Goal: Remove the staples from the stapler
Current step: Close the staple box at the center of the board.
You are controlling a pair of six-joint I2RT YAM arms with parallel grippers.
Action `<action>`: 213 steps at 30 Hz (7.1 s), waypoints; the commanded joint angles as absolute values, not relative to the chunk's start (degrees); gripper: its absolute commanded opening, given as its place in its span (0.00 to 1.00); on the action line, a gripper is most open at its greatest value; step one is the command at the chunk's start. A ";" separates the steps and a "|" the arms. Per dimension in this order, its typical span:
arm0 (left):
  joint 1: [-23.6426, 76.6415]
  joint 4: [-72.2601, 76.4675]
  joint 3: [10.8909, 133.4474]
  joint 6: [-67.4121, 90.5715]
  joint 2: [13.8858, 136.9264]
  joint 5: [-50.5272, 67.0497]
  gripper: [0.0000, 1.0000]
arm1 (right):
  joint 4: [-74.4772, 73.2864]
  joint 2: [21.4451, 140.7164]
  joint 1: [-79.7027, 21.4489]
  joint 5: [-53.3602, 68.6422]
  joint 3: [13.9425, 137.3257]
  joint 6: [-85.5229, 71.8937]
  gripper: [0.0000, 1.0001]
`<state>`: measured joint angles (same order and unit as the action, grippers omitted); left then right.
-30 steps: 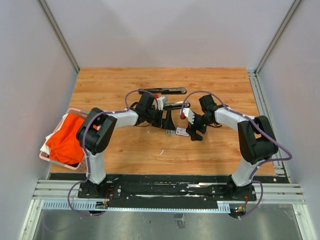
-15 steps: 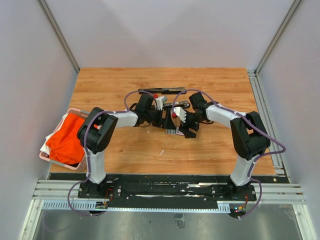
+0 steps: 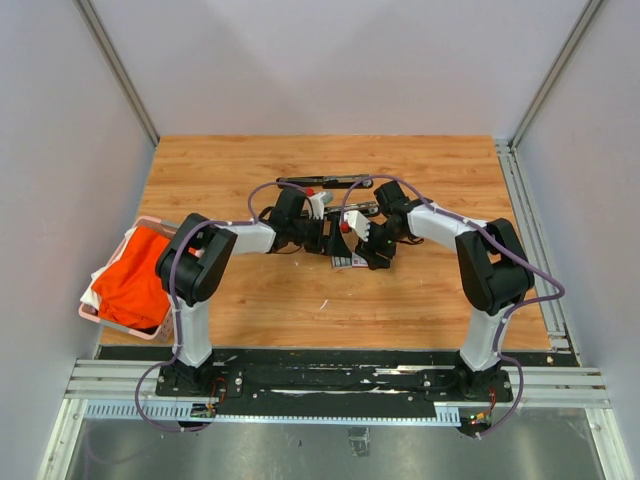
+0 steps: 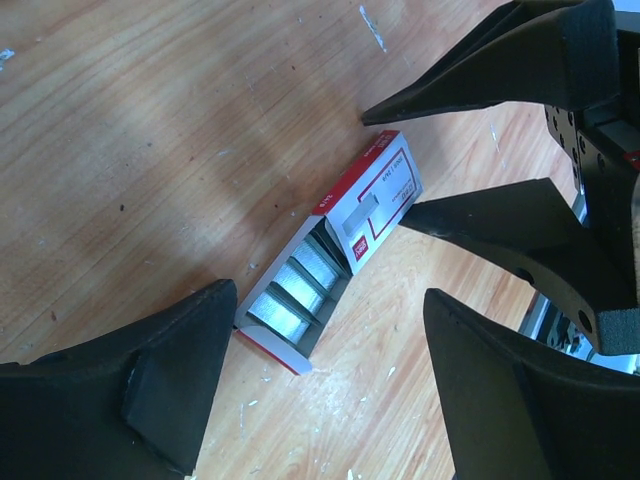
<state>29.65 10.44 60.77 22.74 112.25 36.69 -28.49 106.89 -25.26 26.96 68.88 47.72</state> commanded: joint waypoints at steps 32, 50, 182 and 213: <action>30.67 5.04 57.39 23.03 113.30 34.06 0.77 | -31.99 107.83 -26.10 29.56 68.77 48.53 0.48; 31.54 6.15 59.75 19.34 115.13 30.08 0.77 | -34.22 109.08 -27.75 28.56 70.12 50.03 0.45; 35.68 12.04 60.22 29.52 111.26 40.93 0.76 | -25.71 105.31 -24.26 6.05 65.97 9.58 0.77; 32.17 -11.96 71.51 6.13 105.39 39.21 0.83 | -31.61 97.75 -12.11 26.17 67.04 17.69 0.77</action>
